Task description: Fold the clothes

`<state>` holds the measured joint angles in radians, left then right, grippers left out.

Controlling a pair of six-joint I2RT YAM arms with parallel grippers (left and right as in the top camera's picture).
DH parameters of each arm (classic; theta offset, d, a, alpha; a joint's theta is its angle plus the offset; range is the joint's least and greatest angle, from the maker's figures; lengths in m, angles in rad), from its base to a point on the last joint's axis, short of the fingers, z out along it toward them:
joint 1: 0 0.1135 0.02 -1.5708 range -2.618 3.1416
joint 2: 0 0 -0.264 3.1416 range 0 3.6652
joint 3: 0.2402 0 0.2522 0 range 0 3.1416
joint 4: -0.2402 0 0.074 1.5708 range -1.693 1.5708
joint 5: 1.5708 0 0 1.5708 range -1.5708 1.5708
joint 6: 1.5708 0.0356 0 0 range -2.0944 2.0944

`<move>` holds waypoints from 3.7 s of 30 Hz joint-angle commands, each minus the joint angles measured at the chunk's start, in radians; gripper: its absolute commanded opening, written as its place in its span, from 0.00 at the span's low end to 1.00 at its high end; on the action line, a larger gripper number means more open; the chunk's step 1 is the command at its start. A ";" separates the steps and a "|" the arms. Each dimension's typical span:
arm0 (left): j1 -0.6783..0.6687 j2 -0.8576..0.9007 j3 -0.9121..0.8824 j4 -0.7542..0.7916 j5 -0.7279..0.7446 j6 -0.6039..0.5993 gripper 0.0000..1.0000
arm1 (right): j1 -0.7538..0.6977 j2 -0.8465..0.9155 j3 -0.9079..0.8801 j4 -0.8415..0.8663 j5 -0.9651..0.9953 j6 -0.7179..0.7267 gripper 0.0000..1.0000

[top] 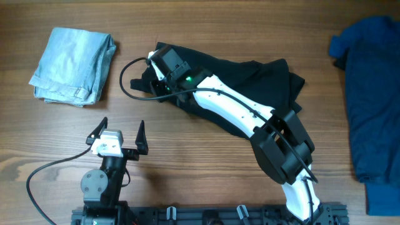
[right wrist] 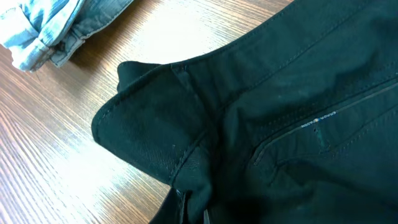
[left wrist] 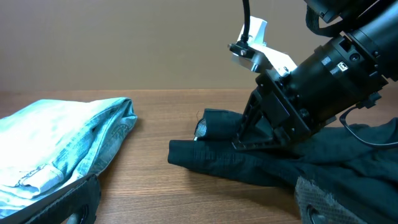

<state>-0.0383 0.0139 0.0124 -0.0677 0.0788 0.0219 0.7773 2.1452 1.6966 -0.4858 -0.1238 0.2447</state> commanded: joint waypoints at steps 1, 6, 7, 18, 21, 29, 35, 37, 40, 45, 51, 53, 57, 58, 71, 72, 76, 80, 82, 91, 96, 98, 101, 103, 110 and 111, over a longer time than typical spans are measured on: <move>-0.005 -0.006 -0.007 -0.003 0.002 0.016 1.00 | -0.003 -0.002 0.010 0.008 -0.019 0.017 0.54; -0.005 -0.006 -0.007 -0.003 0.002 0.016 1.00 | -0.013 -0.047 0.011 0.028 -0.022 0.013 0.73; -0.005 -0.006 -0.007 -0.003 0.002 0.016 1.00 | -0.016 -0.066 0.011 0.034 -0.017 -0.004 0.74; -0.005 -0.006 -0.007 -0.003 0.002 0.016 1.00 | -0.137 -0.312 0.011 -0.208 0.183 -0.083 0.80; -0.005 -0.006 -0.007 -0.003 0.002 0.016 1.00 | -0.201 -0.354 0.011 -0.325 0.183 -0.080 0.80; -0.005 -0.006 -0.007 0.037 0.013 0.015 1.00 | -0.404 -0.382 0.011 -0.568 0.122 -0.084 0.82; -0.005 -0.003 0.008 0.110 0.146 -0.050 1.00 | -0.491 -0.382 0.011 -0.665 0.074 -0.088 0.84; -0.005 0.012 0.050 0.051 0.146 -0.064 1.00 | -0.512 -0.382 0.011 -0.679 0.074 -0.088 0.86; -0.005 0.084 0.160 -0.047 0.145 -0.063 1.00 | -0.535 -0.382 0.011 -0.680 0.074 -0.087 0.86; -0.005 0.328 0.371 -0.156 0.145 -0.063 1.00 | -0.542 -0.382 0.011 -0.678 0.074 -0.084 0.87; -0.005 0.745 0.656 -0.299 0.145 -0.063 1.00 | -0.542 -0.382 0.011 -0.678 0.074 -0.085 0.88; -0.005 0.855 0.721 -0.284 0.145 -0.063 1.00 | -0.542 -0.382 0.011 -0.679 0.074 -0.084 0.88; -0.005 1.011 0.753 -0.198 0.146 -0.063 1.00 | -0.542 -0.382 0.011 -0.678 0.074 -0.084 0.88; -0.005 1.047 0.753 -0.188 0.149 -0.063 1.00 | -0.542 -0.382 0.011 -0.678 0.074 -0.084 0.88; -0.003 1.198 0.753 -0.355 0.103 -0.068 0.20 | -0.542 -0.382 0.011 -0.676 0.074 -0.088 0.91; -0.003 1.198 0.753 -0.357 0.103 -0.087 0.22 | -0.542 -0.382 0.011 -0.679 0.074 -0.090 0.91; -0.003 1.213 0.753 -0.360 0.104 -0.221 0.45 | -0.542 -0.382 0.008 -0.705 0.075 -0.171 0.90; -0.004 1.237 0.753 -0.367 0.125 -0.343 0.84 | -0.552 -0.381 -0.009 -0.705 0.075 -0.182 0.87; -0.004 1.251 0.753 -0.366 0.142 -0.380 1.00 | -0.564 -0.380 -0.019 -0.703 0.074 -0.182 0.85; -0.006 1.353 0.753 -0.273 0.190 -0.591 0.99 | -0.676 -0.365 -0.073 -0.566 0.061 -0.299 0.87; -0.006 1.393 0.753 -0.174 0.239 -0.647 0.96 | -0.750 -0.351 -0.076 -0.499 0.040 -0.434 0.82; -0.006 1.393 0.753 -0.160 0.240 -0.725 0.95 | -0.782 -0.336 -0.076 -0.460 0.040 -0.494 0.81; -0.017 1.394 0.753 -0.161 0.243 -0.767 0.95 | -0.805 -0.310 -0.076 -0.422 0.040 -0.538 0.80; -0.032 1.394 0.753 -0.161 0.243 -0.771 0.94 | -0.815 -0.282 -0.076 -0.394 0.040 -0.569 0.80; -0.067 1.394 0.753 -0.159 0.209 -0.772 0.92 | -0.841 -0.146 -0.076 -0.342 -0.041 -0.650 0.84; -0.067 1.394 0.753 -0.159 0.206 -0.772 0.93 | -0.843 -0.135 -0.076 -0.340 -0.060 -0.660 0.84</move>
<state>-0.0967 1.4010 0.7528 -0.2306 0.3046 -0.7280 -0.0551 1.9507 1.6287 -0.8349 -0.0917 -0.3439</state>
